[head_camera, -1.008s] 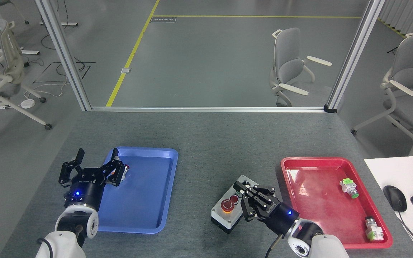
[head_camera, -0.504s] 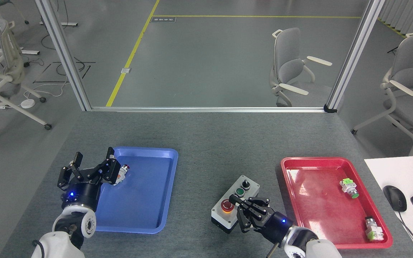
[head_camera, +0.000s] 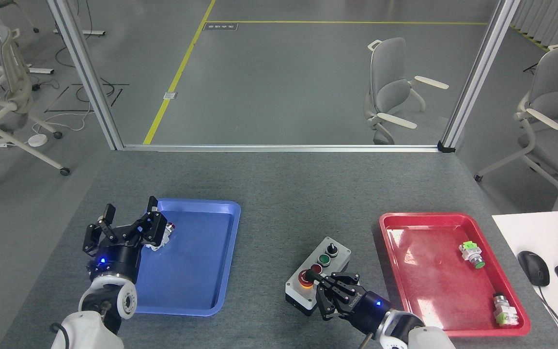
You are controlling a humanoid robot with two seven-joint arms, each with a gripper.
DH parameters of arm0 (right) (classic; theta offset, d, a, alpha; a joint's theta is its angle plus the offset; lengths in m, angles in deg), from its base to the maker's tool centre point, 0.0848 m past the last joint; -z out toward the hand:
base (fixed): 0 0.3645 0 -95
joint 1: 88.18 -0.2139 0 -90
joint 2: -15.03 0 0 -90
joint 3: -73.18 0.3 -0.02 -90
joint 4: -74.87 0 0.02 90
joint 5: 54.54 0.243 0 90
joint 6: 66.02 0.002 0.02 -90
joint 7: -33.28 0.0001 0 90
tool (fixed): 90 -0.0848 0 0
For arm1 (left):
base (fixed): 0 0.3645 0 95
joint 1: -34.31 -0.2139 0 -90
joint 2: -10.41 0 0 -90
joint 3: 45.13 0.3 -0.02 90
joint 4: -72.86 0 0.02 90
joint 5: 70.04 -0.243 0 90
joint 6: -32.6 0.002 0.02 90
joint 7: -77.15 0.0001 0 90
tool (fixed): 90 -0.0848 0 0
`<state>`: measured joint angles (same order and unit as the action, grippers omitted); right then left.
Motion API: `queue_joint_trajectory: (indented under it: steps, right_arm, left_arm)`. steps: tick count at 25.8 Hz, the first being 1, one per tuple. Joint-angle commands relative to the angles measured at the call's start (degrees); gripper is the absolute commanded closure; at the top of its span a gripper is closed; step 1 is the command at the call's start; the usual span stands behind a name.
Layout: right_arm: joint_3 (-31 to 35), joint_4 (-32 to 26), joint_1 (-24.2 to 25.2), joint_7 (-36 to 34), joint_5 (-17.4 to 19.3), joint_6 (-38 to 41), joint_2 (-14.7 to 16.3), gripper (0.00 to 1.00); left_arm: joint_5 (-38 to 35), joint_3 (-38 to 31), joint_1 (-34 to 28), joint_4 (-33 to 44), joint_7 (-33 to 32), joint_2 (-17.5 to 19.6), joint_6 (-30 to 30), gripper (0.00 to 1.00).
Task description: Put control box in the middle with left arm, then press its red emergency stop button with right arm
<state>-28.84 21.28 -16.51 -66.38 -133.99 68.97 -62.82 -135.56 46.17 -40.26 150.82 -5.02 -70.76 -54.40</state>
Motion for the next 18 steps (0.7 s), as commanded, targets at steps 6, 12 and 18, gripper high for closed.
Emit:
queue_joint_trajectory:
  steps: [6,12,18]
  right_arm:
    - [-0.37,1.12,0.14,0.52,-0.7,0.01,-0.02,1.0]
    - [-0.55,2.43,0.06,0.79,-0.79,0.01,-0.11,1.0]
    - [0.68,1.64,-1.17,0.08,3.43,-0.17,0.42,0.17]
  left_arm:
    - [-3.65,-1.39,-0.84,0.08,-0.18,-1.89,-0.88,0.01]
    - [-3.39,-1.47,-2.43,0.26,-0.71,1.71,-6.33,0.01]
    - [-3.39,-1.39,-3.04,0.08,-0.71,1.54,-6.25,0.01]
